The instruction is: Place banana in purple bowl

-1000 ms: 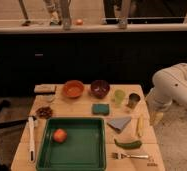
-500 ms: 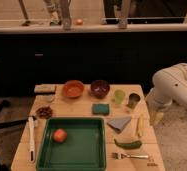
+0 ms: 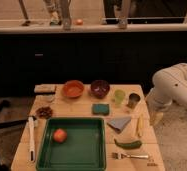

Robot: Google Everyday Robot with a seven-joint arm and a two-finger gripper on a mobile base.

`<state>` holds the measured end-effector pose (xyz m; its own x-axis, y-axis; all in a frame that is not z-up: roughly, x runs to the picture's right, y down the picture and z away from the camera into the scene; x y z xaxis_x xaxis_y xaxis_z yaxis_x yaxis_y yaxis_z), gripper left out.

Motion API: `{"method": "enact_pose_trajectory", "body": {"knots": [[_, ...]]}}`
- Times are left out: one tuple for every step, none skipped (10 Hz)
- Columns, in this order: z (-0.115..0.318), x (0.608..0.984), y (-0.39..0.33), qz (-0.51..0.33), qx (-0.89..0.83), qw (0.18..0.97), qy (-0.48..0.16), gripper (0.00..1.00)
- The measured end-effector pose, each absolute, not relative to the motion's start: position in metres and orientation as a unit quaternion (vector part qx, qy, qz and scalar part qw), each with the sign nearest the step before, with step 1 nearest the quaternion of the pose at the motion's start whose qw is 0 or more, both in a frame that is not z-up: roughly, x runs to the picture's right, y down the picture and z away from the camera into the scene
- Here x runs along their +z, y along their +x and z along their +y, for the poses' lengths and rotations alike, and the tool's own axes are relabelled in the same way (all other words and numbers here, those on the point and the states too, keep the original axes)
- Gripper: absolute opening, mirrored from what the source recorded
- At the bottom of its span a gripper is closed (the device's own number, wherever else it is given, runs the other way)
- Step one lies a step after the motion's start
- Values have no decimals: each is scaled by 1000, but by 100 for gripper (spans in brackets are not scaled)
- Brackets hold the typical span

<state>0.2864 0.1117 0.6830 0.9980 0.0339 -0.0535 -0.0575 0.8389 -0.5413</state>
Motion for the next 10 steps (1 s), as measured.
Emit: {"method": "enact_pose_trajectory", "body": {"knots": [[112,683,287,23,27,959,-283,80],[112,684,288,29,37,958,-284,80],[110,692,285,39,67,955,-285,80],[110,700,283,45,88,952,-289,80],[111,705,284,50,99,949,-294,80],[117,713,288,58,114,945,-302,80],[120,721,289,62,126,941,-307,80],[120,729,289,65,149,938,-307,80],[124,735,294,75,177,931,-309,80],[129,743,297,86,210,925,-306,80]]}}
